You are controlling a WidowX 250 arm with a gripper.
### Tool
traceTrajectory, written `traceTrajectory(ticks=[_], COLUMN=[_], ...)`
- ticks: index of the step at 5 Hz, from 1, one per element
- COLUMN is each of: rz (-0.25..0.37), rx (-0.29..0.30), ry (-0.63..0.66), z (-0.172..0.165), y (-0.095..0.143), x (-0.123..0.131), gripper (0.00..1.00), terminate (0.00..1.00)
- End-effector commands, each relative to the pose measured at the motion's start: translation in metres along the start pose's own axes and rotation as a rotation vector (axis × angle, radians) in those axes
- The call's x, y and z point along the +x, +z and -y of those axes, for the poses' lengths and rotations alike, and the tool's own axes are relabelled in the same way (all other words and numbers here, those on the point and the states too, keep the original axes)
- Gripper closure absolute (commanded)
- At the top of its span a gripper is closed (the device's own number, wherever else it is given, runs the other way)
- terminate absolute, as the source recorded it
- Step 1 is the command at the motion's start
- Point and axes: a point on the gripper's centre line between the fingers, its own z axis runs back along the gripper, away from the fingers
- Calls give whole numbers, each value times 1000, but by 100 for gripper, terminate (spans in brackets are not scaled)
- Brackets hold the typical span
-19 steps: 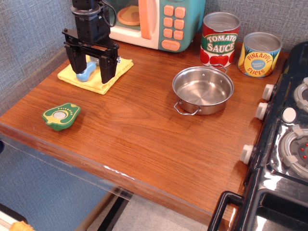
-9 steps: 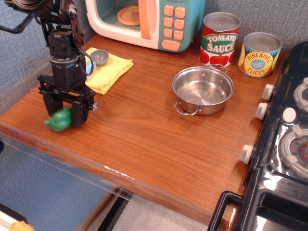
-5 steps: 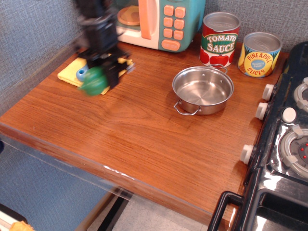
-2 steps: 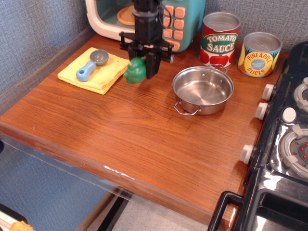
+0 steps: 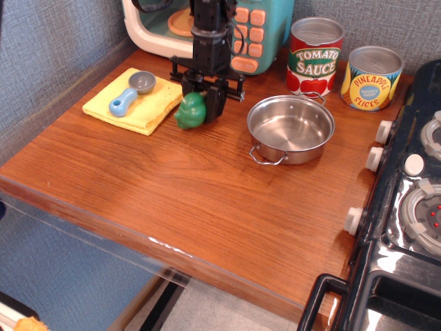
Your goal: Place the green vegetable to the left of the pot.
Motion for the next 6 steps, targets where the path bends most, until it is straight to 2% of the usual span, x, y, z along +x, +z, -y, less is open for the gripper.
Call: traceTrajectory(ticks=[1, 3, 4, 6], rz=[92, 202, 218, 205], rx=[11, -52, -53, -31], ry=[-2, 12, 3, 4], z=[0, 1, 0, -2], y=[36, 81, 89, 89], x=[2, -8, -13, -17], gripper=[0, 0, 0, 0], terminate=[0, 0, 0, 0])
